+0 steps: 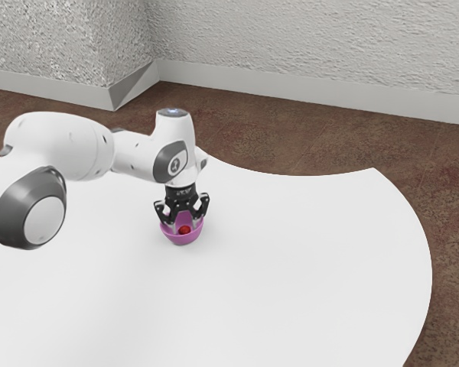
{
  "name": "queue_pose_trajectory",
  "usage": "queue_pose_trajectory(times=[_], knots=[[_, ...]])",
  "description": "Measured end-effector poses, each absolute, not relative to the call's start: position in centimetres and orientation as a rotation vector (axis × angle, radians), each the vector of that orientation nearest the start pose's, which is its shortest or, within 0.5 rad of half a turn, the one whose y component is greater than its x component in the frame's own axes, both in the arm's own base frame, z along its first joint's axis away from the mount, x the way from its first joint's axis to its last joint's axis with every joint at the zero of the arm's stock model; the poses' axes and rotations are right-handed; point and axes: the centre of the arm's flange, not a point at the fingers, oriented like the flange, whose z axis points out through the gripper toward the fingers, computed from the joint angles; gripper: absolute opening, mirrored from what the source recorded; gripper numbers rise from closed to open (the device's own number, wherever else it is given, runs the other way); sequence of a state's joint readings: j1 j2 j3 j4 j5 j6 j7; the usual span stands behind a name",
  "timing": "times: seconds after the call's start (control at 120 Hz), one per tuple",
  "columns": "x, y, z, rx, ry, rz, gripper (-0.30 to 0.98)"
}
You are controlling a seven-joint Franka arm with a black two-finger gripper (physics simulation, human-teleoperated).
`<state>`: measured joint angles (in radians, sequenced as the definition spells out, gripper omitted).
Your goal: Take strawberry from the bowl
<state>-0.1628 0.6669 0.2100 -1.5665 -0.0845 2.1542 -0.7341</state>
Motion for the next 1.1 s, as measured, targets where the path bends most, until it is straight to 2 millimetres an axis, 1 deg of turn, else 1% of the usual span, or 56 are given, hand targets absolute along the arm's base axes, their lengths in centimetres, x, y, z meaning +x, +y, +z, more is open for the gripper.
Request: queue_pose_trajectory(times=[0.167,0.258,0.692,0.867,1.1], knots=[[69.47,0.94,24.96,-2.839,-1.166,0.056,0.34],[69.50,0.99,24.74,-2.847,-1.152,0.055,0.34],[69.57,0.95,24.74,-2.841,-1.124,0.040,0.13],[69.12,0.92,25.04,-2.812,-1.163,0.037,0.08],[69.00,0.76,24.72,-2.804,-1.204,0.045,0.05]])
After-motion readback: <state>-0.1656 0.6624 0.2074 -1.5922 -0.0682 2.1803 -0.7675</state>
